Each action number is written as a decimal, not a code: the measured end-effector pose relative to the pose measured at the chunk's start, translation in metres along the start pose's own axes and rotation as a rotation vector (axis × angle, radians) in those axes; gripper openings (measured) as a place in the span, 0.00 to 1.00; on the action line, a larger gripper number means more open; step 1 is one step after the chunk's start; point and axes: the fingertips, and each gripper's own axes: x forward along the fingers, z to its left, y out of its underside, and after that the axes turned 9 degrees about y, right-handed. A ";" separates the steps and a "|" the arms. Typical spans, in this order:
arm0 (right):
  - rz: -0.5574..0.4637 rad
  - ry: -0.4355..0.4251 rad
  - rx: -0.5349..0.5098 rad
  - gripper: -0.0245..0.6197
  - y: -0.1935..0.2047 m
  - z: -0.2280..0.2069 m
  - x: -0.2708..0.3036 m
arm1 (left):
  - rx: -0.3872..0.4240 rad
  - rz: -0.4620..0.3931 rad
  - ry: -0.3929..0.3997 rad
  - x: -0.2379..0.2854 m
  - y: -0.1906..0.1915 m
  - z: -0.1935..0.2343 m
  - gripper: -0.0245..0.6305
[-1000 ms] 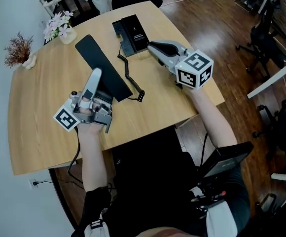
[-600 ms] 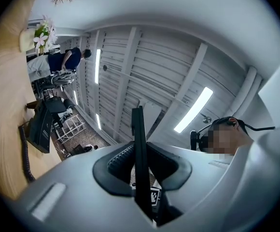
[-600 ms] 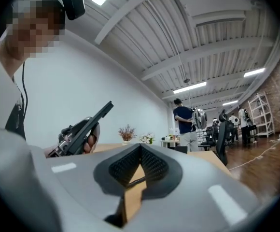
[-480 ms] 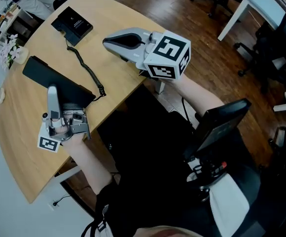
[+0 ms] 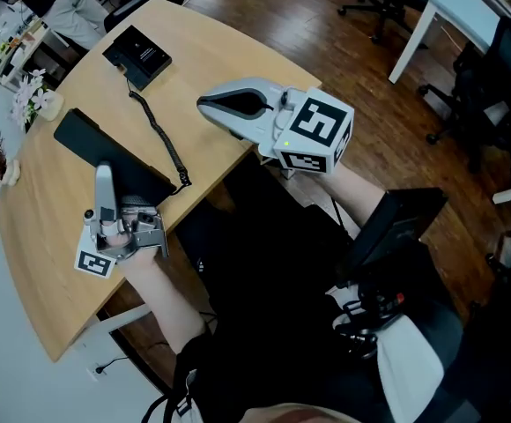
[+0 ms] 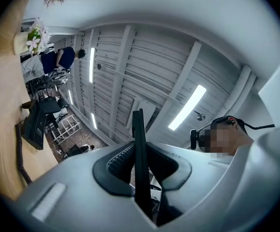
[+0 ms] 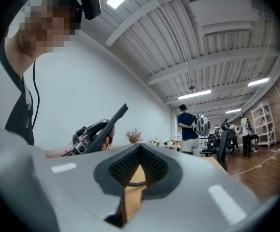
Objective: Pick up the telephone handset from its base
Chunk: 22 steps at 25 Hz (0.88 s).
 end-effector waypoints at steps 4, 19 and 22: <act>-0.004 0.007 0.003 0.04 0.003 0.006 -0.014 | -0.024 0.001 -0.008 -0.003 0.012 -0.001 0.16; -0.016 -0.003 -0.037 0.04 -0.006 0.069 -0.063 | -0.060 -0.013 -0.050 -0.029 0.037 -0.037 0.16; -0.029 -0.010 -0.054 0.04 -0.013 0.082 -0.071 | -0.054 -0.007 -0.048 -0.030 0.039 -0.049 0.16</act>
